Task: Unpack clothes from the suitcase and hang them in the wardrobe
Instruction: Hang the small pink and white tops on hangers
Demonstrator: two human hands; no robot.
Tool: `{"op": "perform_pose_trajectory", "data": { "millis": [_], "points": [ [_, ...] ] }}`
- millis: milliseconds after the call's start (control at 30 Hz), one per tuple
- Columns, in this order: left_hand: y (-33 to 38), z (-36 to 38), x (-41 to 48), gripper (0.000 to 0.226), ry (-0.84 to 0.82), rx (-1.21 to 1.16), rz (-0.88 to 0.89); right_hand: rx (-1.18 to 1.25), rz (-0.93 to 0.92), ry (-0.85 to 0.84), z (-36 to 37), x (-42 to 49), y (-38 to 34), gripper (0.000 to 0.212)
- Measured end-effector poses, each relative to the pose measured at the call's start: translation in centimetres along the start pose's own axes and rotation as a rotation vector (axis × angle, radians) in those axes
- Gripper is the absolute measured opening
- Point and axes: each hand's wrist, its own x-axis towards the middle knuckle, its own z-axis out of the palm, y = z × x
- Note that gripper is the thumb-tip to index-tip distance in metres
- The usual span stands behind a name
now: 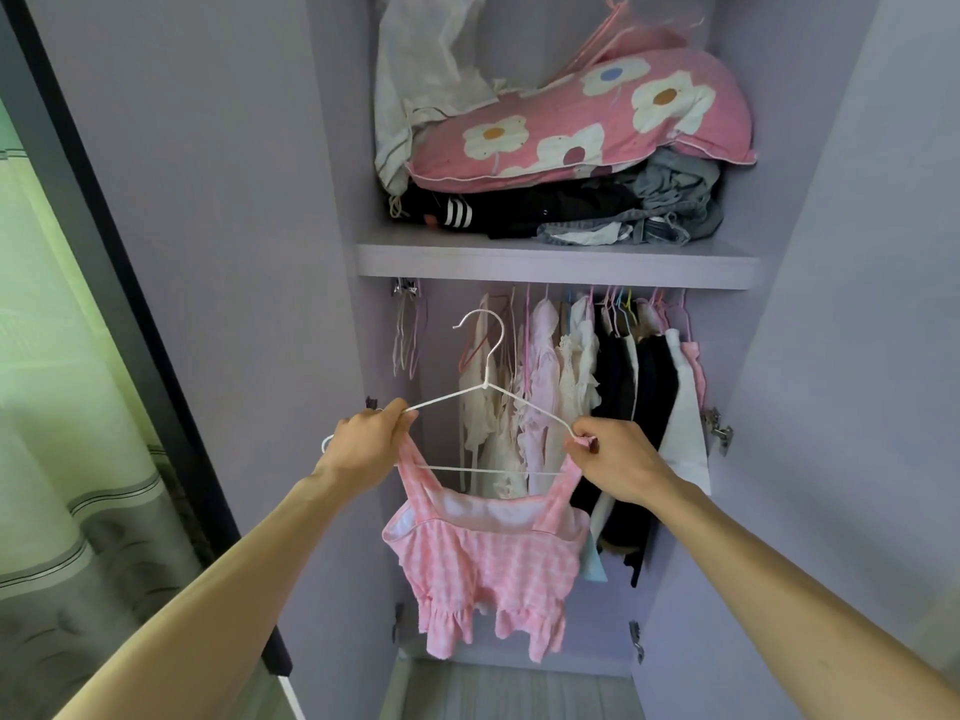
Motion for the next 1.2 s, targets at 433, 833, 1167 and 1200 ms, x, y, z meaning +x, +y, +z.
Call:
{"op": "perform_pose_trajectory", "data": {
  "millis": [433,833,1167,1200],
  "points": [
    [-0.4,1.2,7.1,0.047,-0.049,0.212,-0.03,0.216,0.221,-0.283,-1.1,5.8,0.5,0.032],
    [-4.9,-0.3,13.6,0.061,-0.001,0.986,-0.062,0.632,0.612,-0.25,12.3,16.5,-2.4,0.014],
    [-11.5,1.8,19.2,0.065,0.109,1.48,0.034,0.719,0.553,0.137,21.2,31.9,-7.9,0.058],
    [-12.0,2.0,19.3,0.065,0.131,1.49,0.044,0.712,0.545,0.142,21.8,32.9,-8.0,0.057]
  ]
}}
